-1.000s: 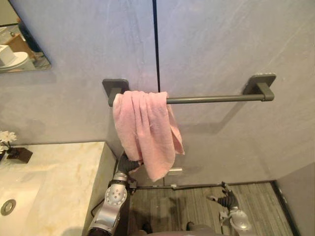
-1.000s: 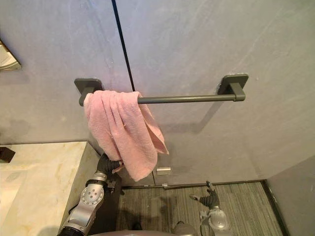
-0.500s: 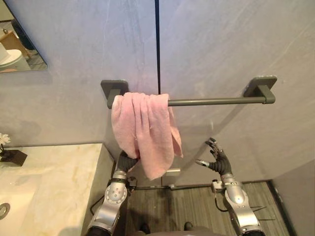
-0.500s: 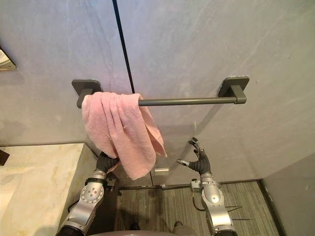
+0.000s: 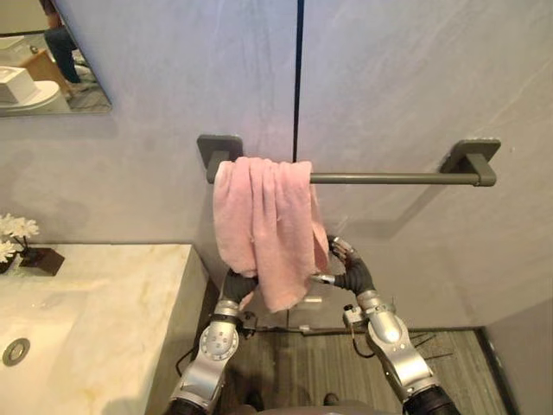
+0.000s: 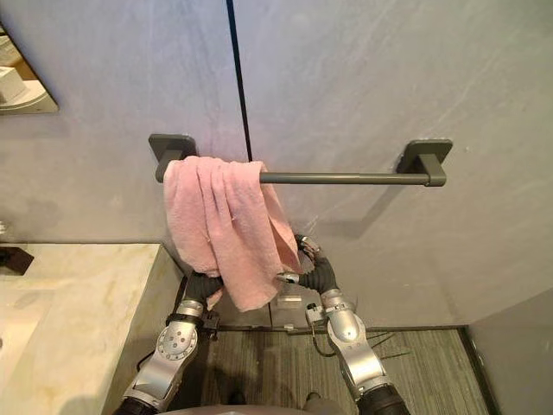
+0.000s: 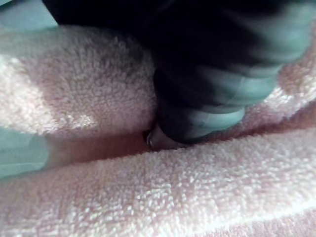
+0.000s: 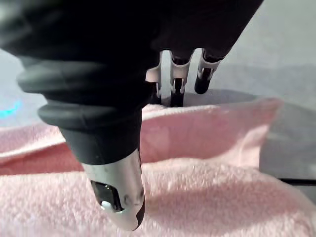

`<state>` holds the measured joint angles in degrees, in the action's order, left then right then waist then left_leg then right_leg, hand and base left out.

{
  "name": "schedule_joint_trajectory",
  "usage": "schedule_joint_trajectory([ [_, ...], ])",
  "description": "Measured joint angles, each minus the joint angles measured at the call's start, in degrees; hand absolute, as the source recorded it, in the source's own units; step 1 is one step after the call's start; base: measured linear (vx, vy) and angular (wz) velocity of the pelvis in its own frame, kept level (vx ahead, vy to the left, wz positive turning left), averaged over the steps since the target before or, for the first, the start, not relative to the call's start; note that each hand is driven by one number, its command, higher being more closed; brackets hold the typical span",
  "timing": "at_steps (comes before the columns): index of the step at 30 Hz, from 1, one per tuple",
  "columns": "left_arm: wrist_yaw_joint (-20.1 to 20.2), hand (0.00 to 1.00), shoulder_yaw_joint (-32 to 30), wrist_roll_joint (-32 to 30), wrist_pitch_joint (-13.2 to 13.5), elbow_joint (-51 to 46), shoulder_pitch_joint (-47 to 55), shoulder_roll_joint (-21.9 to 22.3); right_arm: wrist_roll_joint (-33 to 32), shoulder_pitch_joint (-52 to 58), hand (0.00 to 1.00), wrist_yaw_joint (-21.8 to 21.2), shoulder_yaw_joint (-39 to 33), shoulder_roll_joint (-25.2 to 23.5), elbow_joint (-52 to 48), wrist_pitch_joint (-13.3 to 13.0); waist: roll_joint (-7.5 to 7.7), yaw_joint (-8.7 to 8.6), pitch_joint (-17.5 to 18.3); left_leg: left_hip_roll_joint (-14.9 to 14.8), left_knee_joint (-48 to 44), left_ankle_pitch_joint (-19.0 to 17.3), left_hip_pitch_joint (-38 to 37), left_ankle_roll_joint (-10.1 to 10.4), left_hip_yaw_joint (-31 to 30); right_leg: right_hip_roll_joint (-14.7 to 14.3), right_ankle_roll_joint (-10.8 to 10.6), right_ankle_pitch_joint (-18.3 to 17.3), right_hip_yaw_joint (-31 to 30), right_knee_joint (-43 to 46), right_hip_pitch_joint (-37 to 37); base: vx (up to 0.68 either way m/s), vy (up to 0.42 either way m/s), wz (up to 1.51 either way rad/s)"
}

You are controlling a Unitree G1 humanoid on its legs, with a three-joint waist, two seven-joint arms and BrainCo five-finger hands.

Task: Organize washtable

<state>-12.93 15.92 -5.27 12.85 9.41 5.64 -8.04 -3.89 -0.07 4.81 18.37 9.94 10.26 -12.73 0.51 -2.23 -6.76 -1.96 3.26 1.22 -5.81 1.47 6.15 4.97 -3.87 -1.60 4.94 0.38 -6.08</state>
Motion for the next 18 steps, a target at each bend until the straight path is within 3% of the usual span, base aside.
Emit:
schedule_joint_trajectory([
  [1,-0.1,1.0,0.1,0.0,0.0,0.0,0.0,0.0,0.0,-0.5,1.0,-0.1,1.2,-0.2,0.0,0.0,0.0,-0.04,0.0,0.0,0.0,0.1,0.0,0.0,0.0,0.0,0.0,0.0,0.0,0.1,0.0,-0.04,-0.017,0.02],
  [11,-1.1,1.0,1.9,0.0,0.1,2.0,0.0,0.0,0.3,-3.9,1.0,0.0,4.9,-2.3,3.2,-0.1,1.17,0.19,1.1,0.2,1.0,1.2,0.0,0.1,-1.3,-0.1,0.0,0.0,1.3,0.2,0.2,-0.03,-0.013,0.06],
  [18,-1.1,1.0,-0.8,0.0,0.2,2.2,0.0,0.0,2.3,-3.7,1.0,0.6,-1.0,-2.8,4.4,-0.1,1.13,0.14,1.2,0.0,2.1,2.0,-0.4,0.3,-1.4,-0.5,0.3,1.0,1.4,-1.3,-0.3,-0.02,-0.004,0.01],
])
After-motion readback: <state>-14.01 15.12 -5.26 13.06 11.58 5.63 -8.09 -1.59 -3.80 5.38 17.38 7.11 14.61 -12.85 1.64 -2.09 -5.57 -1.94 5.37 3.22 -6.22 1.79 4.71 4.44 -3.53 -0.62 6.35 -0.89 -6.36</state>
